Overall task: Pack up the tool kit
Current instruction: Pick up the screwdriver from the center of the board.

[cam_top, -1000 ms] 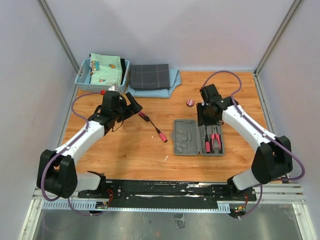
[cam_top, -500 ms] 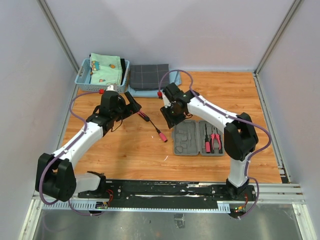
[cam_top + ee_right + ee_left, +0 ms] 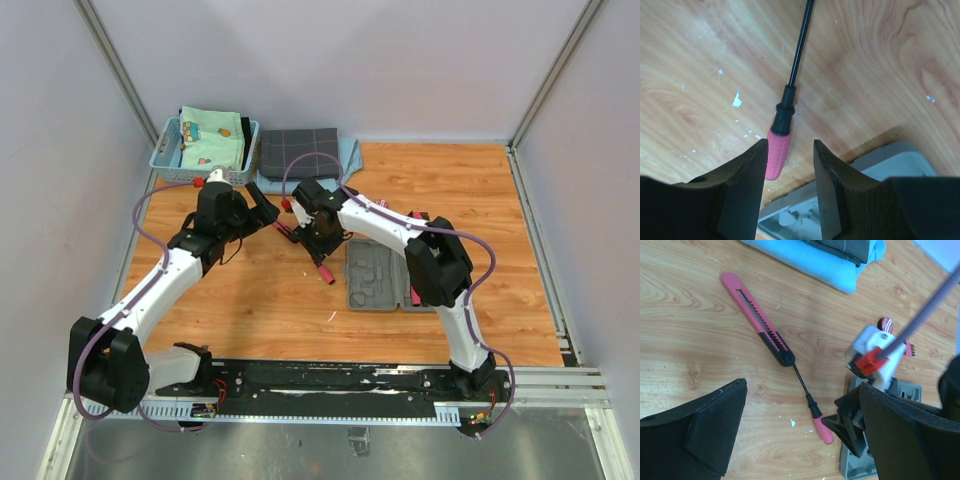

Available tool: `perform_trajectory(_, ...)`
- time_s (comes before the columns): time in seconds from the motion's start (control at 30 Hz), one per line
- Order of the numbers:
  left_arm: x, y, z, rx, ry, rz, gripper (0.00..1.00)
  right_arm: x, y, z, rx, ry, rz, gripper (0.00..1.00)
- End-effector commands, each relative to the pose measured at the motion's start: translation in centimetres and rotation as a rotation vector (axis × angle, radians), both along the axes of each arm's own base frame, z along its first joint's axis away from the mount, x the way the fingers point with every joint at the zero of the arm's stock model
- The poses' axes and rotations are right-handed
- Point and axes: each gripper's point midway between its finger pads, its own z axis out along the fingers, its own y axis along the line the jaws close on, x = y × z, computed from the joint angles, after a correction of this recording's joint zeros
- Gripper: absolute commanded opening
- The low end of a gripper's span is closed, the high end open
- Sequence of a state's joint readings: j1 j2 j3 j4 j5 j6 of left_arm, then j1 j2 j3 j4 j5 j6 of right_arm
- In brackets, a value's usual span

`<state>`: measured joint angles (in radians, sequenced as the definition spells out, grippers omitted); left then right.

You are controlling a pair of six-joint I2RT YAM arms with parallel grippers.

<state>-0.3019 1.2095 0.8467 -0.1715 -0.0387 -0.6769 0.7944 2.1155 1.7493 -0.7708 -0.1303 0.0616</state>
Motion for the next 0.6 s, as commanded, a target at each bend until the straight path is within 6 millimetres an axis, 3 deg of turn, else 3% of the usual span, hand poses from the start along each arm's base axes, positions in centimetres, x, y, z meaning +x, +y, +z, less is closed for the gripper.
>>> perform_trajectory(0.0, -0.3, 1.2, 1.1, 0.019, -0.042, 0.028, 0.99, 0.8, -0.2, -0.6, -0.067, -0.016, 0.071, 0.43)
perform_trajectory(0.13, -0.5, 1.8, 1.2, 0.019, -0.049, 0.043, 0.99, 0.8, -0.1, -1.2, -0.06, 0.01, 0.07, 0.44)
perform_trajectory(0.43, -0.5, 2.0, 1.3, 0.006, -0.054, 0.047, 0.99, -2.0, 0.4, -1.8, 0.013, 0.161, 0.061, 0.44)
perform_trajectory(0.57, -0.5, 2.0, 1.3, 0.004, -0.055, 0.046, 0.99, -2.2, 0.4, -2.8, 0.003, 0.186, 0.055, 0.45)
